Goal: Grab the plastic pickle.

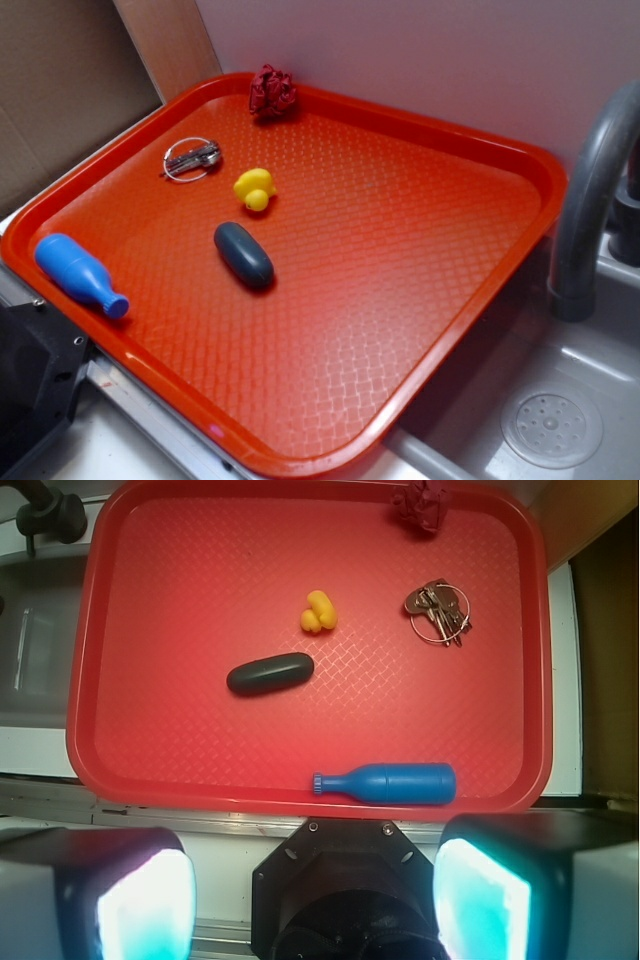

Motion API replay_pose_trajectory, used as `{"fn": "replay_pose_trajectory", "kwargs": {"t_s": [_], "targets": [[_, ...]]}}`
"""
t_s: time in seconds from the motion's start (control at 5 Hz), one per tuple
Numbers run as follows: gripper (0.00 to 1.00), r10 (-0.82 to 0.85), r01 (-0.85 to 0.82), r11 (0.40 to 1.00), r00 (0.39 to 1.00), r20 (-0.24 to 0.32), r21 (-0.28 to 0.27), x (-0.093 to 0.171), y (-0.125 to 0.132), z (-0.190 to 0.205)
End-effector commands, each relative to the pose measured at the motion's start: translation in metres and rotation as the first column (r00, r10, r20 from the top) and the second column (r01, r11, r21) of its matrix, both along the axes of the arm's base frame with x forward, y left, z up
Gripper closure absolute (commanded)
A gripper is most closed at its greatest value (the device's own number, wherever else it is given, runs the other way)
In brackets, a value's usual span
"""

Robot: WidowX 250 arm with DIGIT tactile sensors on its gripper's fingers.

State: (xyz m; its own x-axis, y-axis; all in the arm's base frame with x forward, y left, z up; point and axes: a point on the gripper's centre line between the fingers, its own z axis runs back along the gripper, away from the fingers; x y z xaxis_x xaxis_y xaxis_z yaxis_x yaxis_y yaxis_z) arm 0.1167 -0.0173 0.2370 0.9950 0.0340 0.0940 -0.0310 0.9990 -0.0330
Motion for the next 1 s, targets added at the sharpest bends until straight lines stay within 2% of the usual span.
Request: {"fn": "replay_pose_trajectory", "kwargs": {"t_s": [0.0, 0.2, 0.4, 0.6, 0.8], "targets": [[0.0, 0.0, 0.0, 1.0, 1.0, 0.0, 0.0, 0.0, 0.0, 0.0], [0.0, 0.247, -0.246, 0.969, 0.967, 0.056, -0.02, 0.023, 0.006, -0.05], [0.0, 0.483, -0.471, 0.87, 0.874, 0.058, -0.148, 0.05, -0.005, -0.098], [0.0, 0.575, -0.555, 0.792, 0.818, 0.006, -0.254, 0.069, -0.017, -0.124], [0.0, 0.579, -0.576, 0.772, 0.812, -0.074, -0.27, 0.097, -0.028, -0.16]]}}
